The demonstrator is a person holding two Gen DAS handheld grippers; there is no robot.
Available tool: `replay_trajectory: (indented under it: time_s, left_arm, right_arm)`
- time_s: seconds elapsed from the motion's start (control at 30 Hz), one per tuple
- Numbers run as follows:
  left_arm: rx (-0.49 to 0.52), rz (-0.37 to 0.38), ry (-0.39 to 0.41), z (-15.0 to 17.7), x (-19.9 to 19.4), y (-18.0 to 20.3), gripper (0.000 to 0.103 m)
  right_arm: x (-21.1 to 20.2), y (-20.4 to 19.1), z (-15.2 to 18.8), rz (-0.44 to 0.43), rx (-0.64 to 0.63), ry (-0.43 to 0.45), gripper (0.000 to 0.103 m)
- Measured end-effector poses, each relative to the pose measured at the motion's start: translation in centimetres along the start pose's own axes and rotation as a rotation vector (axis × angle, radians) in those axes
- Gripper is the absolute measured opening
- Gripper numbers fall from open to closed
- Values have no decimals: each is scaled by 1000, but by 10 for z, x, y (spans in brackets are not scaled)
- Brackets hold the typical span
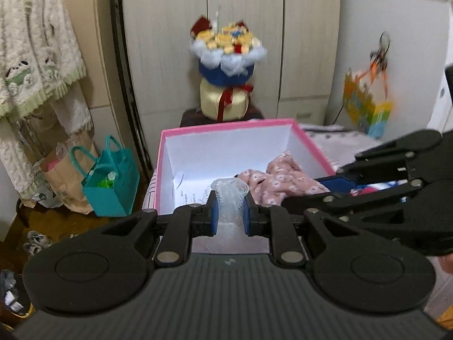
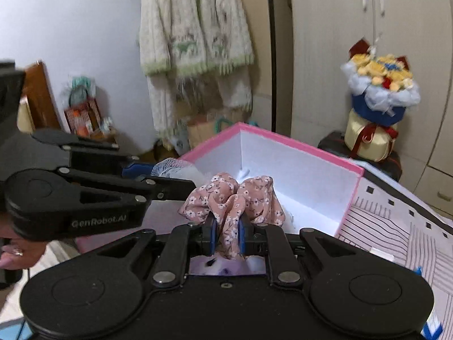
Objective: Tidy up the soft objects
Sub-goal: 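Carry the floral cloth toward the pink box with the right tool while the left tool holds the pouf, then lower the floral cloth into the box and open the right tool while the left tool releases the pouf there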
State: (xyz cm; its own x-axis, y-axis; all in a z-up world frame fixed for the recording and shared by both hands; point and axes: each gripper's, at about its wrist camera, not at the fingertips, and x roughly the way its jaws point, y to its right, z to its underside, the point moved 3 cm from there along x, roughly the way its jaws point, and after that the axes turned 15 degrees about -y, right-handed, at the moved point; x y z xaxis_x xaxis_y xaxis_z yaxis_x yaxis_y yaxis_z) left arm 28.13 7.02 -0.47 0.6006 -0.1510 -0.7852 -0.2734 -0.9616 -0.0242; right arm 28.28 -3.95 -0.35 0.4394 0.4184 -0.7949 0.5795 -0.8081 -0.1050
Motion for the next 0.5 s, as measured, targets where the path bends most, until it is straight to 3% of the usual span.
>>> replay_trajectory:
  time_s: [0.27,0.37,0.5]
  left_arm:
    - [4,50,-72,-4,25,-20,17]
    - [10,38,-92,-2,32,-21,21]
    - [17,7,-98,3,33,-21,38]
  right_arm:
    - [24,1,-1,-110,-57,-85,22]
    - [32,-3,-3,-95,-87,-117,23]
    - [35,-12,-4,-40,-129,-133,54]
